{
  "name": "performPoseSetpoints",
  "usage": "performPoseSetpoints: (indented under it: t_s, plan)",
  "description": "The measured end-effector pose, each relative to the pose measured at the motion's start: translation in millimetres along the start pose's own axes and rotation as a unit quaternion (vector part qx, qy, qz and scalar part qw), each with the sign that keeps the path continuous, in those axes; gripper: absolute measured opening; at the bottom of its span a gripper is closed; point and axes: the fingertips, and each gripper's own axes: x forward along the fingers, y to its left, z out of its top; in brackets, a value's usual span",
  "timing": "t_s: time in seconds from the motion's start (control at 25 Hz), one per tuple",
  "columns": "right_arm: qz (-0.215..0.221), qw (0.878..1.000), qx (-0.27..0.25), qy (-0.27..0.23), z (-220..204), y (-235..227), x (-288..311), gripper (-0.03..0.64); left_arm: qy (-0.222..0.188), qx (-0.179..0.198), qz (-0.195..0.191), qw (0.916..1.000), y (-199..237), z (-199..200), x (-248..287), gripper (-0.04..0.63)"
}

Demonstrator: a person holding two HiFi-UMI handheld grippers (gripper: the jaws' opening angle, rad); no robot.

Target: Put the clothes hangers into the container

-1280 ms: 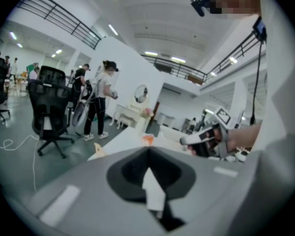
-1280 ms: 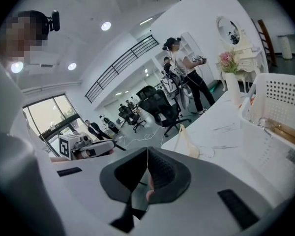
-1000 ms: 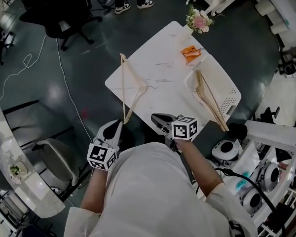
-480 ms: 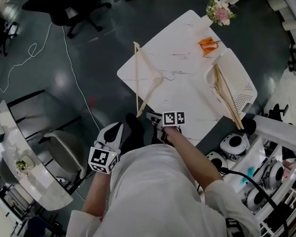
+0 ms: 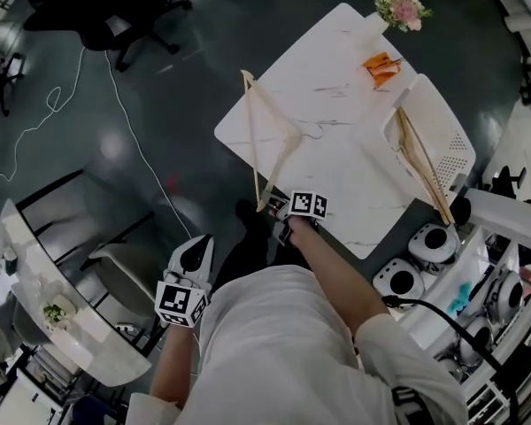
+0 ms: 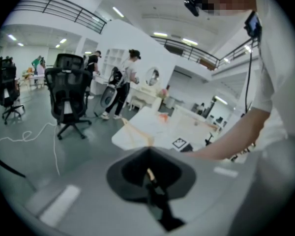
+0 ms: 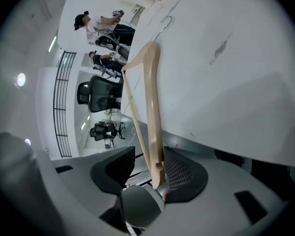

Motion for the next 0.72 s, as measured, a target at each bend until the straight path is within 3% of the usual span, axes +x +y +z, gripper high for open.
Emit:
performPoseSetpoints:
  t_s: [0.2,0.28,0.4,0.72]
  plan:
    - [0.039,0.998,0.031,-0.030,6,-7,16,0.151,0.016,0.001,-0.003,0.9999,11,-10,-4,0.000]
    - [0.064,0.996,0.034,-0.043,10,-5,17,0.086,0.019,-0.002,-0.003,0.9998,15,-13,-4,0.000]
    - [0.092,0.995,0.016,-0.044,8,6,16,0.070,0.022,-0.003,-0.004,0.9997,18,-16,-4,0.001]
    - [0.179,0.978,0.033,-0.101,29,48,-28,0.051,0.009,0.006,-0.021,0.9997,15,2,3,0.001]
